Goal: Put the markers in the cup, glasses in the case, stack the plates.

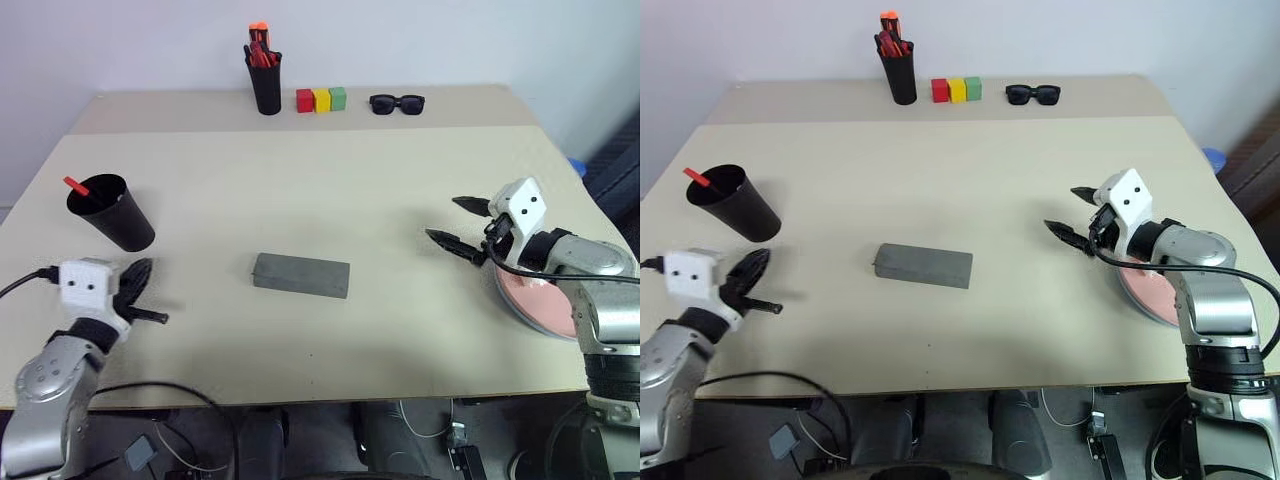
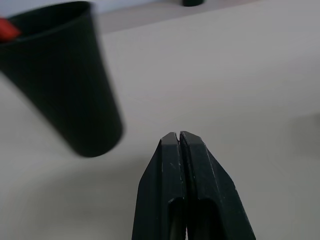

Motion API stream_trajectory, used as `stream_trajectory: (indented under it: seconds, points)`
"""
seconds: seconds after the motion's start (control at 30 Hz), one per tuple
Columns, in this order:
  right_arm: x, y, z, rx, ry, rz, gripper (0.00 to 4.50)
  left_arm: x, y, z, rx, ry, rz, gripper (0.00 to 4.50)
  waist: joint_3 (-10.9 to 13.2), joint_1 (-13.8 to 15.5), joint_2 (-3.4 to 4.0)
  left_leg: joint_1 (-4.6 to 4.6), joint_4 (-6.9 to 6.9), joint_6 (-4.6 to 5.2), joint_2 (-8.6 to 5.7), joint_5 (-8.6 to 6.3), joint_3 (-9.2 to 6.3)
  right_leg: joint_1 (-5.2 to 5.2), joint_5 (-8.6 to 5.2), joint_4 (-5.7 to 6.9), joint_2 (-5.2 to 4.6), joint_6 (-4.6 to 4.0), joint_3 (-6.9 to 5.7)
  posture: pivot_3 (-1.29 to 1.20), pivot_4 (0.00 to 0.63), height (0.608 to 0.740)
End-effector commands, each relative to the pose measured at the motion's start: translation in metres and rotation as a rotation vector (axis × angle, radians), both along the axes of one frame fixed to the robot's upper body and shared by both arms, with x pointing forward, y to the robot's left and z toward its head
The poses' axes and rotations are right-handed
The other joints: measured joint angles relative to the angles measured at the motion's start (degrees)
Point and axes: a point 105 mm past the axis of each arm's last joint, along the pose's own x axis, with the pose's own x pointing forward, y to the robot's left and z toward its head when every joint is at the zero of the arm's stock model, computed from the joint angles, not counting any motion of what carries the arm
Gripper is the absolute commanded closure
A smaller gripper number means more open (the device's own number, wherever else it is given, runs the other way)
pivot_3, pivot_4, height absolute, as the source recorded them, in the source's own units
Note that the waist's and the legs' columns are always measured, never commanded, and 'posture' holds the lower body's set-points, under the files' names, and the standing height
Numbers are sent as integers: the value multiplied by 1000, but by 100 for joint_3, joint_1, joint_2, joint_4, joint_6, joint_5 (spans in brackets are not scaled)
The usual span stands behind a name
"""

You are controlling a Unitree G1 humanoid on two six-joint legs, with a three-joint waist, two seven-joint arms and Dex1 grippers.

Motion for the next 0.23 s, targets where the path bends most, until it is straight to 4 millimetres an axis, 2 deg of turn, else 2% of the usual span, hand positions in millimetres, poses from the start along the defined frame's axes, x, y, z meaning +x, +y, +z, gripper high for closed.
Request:
stream_trajectory:
  seconds: [0.03,0.23]
  points:
    - [4,5,4,4,-34,23,647,-7,1,18,31,-64,22,4500,-1,-8,-1,1,0,0,0,0,0,0,0,0,0,0,0,0,150,740]
    - [10,4,1,-19,-40,25,647,-7,-2,16,19,-70,40,4500,-1,-27,-1,3,-1,0,1,0,2,-3,0,4,1,0,0,0,150,740]
